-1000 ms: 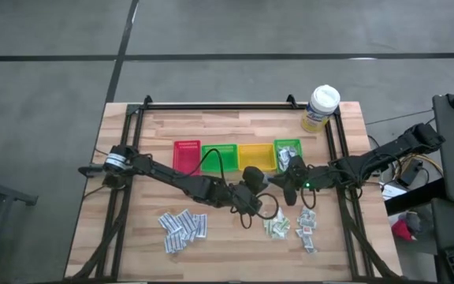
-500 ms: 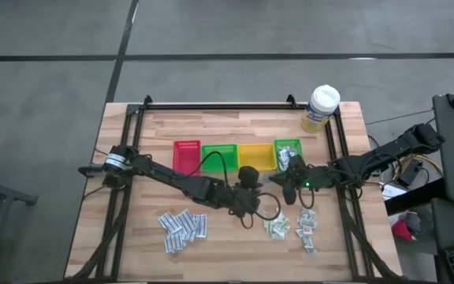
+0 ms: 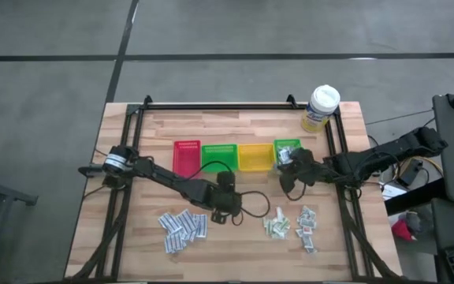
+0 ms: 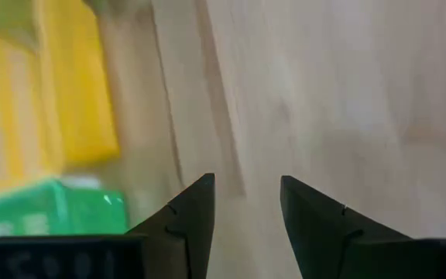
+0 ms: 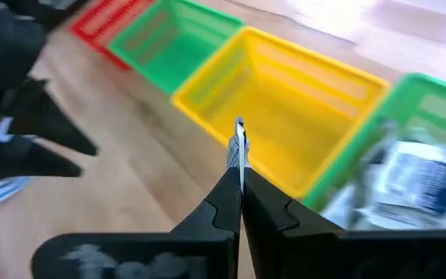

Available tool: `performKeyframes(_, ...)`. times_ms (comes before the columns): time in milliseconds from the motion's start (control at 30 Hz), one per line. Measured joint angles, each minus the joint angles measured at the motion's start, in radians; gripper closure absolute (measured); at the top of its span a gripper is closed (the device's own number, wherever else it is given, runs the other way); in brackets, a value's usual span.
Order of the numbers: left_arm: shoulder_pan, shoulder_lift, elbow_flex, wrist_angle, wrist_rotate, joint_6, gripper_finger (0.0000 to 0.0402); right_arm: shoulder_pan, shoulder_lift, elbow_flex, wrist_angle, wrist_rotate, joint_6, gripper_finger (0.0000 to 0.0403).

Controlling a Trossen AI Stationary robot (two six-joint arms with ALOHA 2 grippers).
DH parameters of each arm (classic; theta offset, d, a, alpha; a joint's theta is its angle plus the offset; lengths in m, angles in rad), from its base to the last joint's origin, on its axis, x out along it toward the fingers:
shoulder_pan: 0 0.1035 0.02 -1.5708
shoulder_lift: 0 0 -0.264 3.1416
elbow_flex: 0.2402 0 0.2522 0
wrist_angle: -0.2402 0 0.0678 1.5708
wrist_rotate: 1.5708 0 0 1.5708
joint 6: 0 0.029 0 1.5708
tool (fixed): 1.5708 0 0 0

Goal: Pick & Place First Aid Supplies
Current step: Put the blue alcohol pad into the right green bin

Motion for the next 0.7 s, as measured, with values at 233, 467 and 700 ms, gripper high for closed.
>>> performKeyframes(233, -0.009, -0.015, -0.084, 0.002, 0.014, -0.092, 0.025, -0.096, -0.027, 0.0, -0.136, -0.034, 0.024, 0.0395)
performKeyframes(467, -0.021, -0.072, -0.091, 0.028, 0.013, -0.09, 0.0252, -0.196, -0.029, 0.0, -0.252, -0.148, 0.062, 0.0394)
performKeyframes(700, -0.037, -0.168, -0.106, 0.074, 0.011, -0.059, 0.0252, -0.272, -0.027, 0.003, -0.262, -0.244, 0.047, 0.0394)
